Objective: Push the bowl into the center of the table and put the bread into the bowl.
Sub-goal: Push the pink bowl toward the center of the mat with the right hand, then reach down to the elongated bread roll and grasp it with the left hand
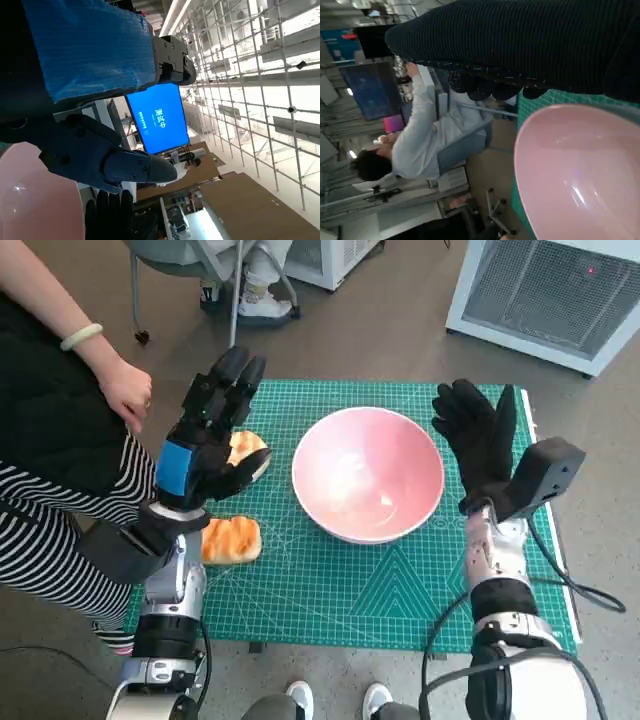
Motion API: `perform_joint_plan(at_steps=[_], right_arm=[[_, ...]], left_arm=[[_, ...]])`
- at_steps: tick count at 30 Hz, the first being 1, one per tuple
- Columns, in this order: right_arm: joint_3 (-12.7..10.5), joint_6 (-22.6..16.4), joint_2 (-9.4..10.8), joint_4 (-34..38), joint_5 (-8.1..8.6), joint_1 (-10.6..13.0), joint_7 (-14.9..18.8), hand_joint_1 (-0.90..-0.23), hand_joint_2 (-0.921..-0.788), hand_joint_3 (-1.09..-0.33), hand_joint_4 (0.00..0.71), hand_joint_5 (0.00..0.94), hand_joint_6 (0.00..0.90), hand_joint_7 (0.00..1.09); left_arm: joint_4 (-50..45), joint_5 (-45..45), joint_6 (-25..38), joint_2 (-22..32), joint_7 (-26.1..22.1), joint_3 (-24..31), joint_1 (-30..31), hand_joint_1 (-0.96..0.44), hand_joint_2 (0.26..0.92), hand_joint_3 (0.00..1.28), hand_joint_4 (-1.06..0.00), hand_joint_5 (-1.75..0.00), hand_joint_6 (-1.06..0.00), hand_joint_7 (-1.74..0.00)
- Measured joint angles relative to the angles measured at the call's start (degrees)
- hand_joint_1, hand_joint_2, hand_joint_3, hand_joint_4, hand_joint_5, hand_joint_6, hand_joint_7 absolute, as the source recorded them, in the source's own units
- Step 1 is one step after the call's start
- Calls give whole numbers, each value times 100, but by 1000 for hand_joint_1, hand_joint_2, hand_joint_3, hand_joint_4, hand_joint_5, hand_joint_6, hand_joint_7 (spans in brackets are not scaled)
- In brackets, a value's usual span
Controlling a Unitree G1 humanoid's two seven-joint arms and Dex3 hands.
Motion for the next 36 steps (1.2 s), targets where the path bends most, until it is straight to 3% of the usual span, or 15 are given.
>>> perform_joint_plan(at_steps=[6,17,21,24,29,36], right_arm=[[193,-672,5,-1295,29,330,243,-653,-921,-765,118,17,143,207],[777,-648,185,-3816,134,1392,482,-709,-921,-680,168,28,191,255],[918,-602,194,-4346,248,1583,540,-719,-921,-657,175,26,192,265],[973,-553,187,-4588,263,1678,556,-724,-921,-645,177,23,190,272],[1067,-417,146,-4930,265,1843,564,-724,-921,-640,176,20,187,279],[1149,-230,140,-5223,258,1971,542,-718,-921,-637,174,15,181,289]], left_arm=[[-54,-33,70,96,-26,22,2,-507,921,233,-238,-2,-179,-281],[-236,-46,326,643,-503,35,6,-422,911,105,-249,-3,-185,-246],[-331,342,562,1341,-810,4,17,-303,857,36,-238,-1,-188,-222],[-542,599,983,1975,-1098,-34,34,-93,792,13,-196,-2,-218,-159],[-1060,952,1877,2968,-1623,-175,126,87,770,4,-142,-2,-231,-97],[-2124,1765,3117,3926,-2085,-533,428,77,764,1,-94,0,-248,-58]])
